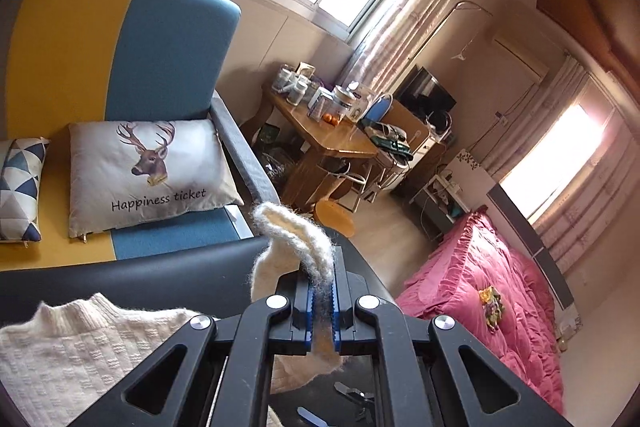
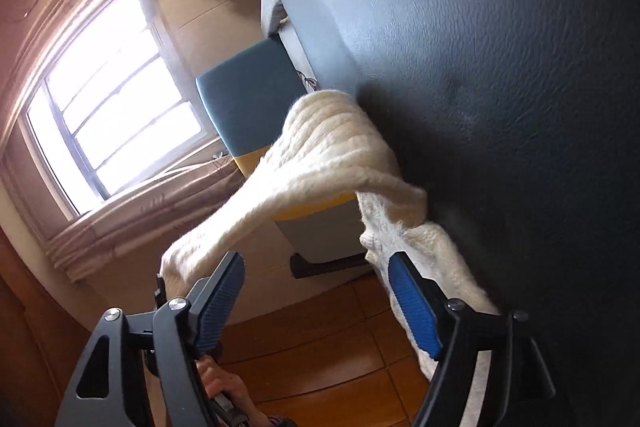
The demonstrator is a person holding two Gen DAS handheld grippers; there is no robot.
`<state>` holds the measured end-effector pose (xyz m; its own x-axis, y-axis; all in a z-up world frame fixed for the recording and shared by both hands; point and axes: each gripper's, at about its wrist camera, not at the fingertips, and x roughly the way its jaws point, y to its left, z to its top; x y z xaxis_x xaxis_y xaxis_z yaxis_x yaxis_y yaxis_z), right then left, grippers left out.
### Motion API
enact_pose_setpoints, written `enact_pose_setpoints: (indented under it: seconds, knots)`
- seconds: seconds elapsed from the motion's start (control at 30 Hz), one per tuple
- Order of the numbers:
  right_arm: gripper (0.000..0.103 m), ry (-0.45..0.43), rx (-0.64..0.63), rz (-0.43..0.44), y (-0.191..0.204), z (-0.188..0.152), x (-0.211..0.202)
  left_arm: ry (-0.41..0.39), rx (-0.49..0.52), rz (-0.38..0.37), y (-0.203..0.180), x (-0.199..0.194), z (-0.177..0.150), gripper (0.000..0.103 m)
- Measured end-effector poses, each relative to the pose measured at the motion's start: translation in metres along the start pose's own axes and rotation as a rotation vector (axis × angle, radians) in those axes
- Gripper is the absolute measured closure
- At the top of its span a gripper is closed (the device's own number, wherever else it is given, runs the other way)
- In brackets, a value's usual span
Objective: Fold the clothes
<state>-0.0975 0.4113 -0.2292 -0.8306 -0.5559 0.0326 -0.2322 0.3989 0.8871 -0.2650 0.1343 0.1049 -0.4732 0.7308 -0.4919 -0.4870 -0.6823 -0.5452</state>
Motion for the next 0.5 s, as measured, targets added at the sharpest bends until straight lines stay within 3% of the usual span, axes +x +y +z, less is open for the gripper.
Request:
enact_pose_setpoints:
  seconds: [0.3,0.5]
  knots:
    - [0.021,-0.004,0.070,0.023,-0.009,-0.013,0.073,-0.108,-0.064,0.006,0.053,-0.083,-0.003,0.096]
    - [0.021,-0.051,0.003,-0.062,-0.008,-0.017,0.104,-0.143,-0.128,0.042,0.100,-0.120,-0.023,0.096]
